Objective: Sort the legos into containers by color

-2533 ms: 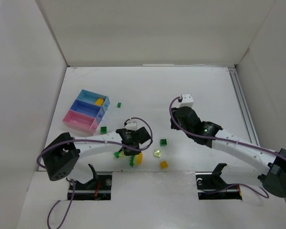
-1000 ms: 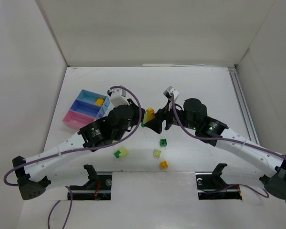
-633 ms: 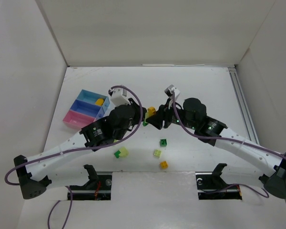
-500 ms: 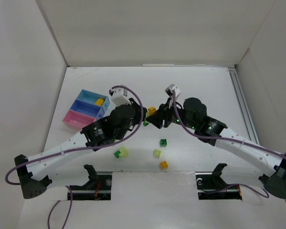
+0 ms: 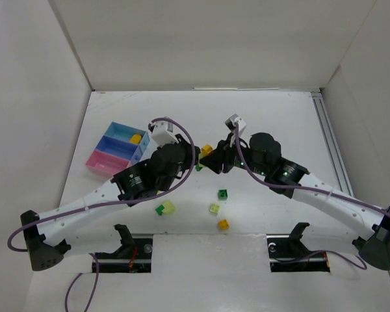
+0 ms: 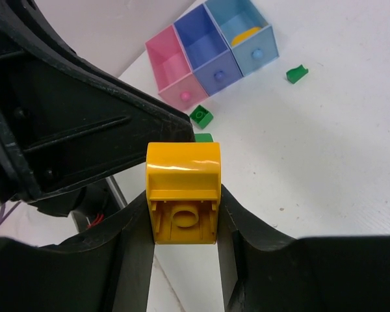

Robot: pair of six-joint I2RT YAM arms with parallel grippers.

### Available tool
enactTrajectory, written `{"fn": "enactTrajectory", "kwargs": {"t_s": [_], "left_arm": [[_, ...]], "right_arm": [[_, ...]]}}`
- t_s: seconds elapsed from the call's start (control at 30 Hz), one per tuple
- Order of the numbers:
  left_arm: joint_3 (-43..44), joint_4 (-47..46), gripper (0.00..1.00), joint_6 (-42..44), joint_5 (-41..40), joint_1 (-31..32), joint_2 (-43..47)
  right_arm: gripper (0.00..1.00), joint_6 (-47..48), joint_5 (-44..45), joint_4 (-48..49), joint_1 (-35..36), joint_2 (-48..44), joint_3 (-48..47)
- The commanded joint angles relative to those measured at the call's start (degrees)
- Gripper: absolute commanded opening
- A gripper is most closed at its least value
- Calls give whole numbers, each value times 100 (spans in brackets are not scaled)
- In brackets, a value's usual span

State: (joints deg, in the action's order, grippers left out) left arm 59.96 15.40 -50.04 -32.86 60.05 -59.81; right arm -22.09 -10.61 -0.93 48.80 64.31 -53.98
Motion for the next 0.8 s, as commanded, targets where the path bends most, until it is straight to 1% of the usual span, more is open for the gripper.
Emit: {"fn": "enactTrajectory", "kwargs": {"t_s": [0.0,0.1,0.17,0.23,0.27,0.33,0.4,0.43,0.53,0.57,0.6,0.67,0.7,0.77], "left_arm": [[-90,15,0,-206,-447,42,40],[-204,401,0,-365,-827,42,40],[-283,621,0,-506,-827,-159,-13],[-459,622,0,-507,-609,-423,65],[-590,622,0,-507,-607,-476,66],[-644,622,0,-507,-660,-582,215],[-644,796,0,-507,-730,-906,216],[-583,868,0,-576,-730,-1325,146],[-504,868,0,-367,-459,-2258,-12],[-451,868,0,-122,-145,-2626,-152],[-381,868,0,-24,6,-3326,-215],[-240,868,0,117,174,-3893,-320],[-153,868,0,117,175,-4340,-425],[-99,860,0,38,175,-4781,-557]], "right_arm": [[0,134,-361,409,-89,-235,-236],[0,134,-591,409,-458,-603,18],[0,82,-591,330,-739,-1032,211],[0,82,-486,120,-932,-1289,282],[0,82,-486,50,-1125,-1386,282],[0,222,-538,-275,-1284,-1501,221],[0,283,-538,-408,-1416,-1553,221],[0,284,-538,-460,-1486,-1553,221],[0,415,-538,-514,-1540,-1493,221],[0,485,-538,-514,-1540,-1405,221],[0,486,-538,-514,-1540,-1343,221],[0,688,-486,-671,-1540,-1159,151],[0,688,-434,-672,-1540,-1088,151],[0,863,-380,-733,-1592,-896,98]]}}
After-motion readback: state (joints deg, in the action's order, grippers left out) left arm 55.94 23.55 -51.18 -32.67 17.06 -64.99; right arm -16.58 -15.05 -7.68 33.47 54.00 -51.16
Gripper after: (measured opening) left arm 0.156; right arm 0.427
